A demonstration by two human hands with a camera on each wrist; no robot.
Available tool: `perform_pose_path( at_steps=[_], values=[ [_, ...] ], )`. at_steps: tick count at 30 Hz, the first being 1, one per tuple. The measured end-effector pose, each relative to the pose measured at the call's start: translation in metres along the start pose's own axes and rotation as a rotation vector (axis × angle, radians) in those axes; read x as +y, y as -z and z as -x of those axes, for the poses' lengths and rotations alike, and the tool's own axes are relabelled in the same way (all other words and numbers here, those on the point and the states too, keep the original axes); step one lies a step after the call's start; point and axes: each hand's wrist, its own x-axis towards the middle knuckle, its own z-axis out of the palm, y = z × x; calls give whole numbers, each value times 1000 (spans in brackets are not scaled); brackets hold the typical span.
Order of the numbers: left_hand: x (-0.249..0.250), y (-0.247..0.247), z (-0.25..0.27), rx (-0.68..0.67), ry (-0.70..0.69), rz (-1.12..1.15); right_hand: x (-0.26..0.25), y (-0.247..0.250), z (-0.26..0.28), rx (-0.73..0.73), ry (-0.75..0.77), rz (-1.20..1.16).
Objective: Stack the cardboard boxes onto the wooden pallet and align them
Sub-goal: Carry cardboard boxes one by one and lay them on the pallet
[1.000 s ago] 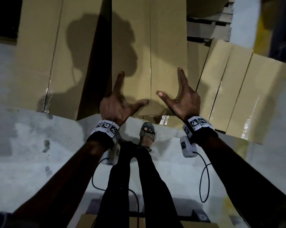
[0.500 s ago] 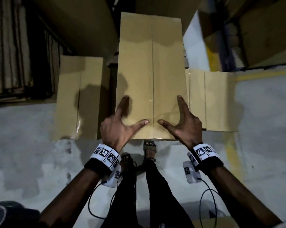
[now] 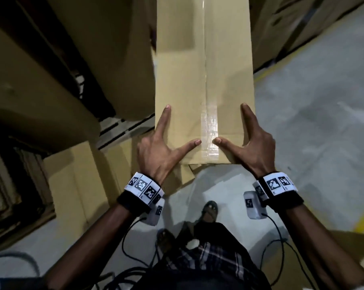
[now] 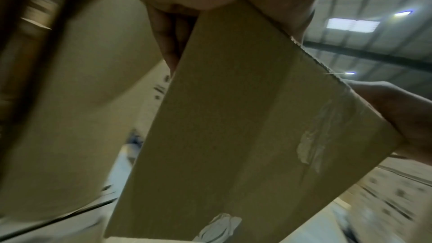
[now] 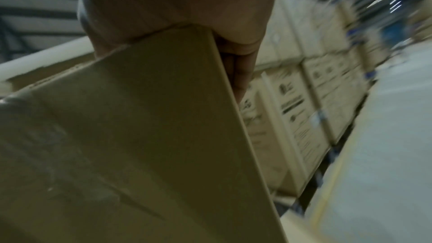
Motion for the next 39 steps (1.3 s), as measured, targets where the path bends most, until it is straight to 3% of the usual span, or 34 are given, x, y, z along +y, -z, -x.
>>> perform_pose_path(
  at_steps=[9,18,30,39],
  values=[
    [159,-85,-21,-71,-272,24,108,117,-17,255,-178,40],
    [347,-234,-27,-228,-445,90,274,246,-46,382,-402,91],
    [543,-405,-53,-443,-708,61,450,352,-75,522,-657,87],
    [733,-556,-87,-678,-946,70,570,458,-135,719,-886,155]
  ],
)
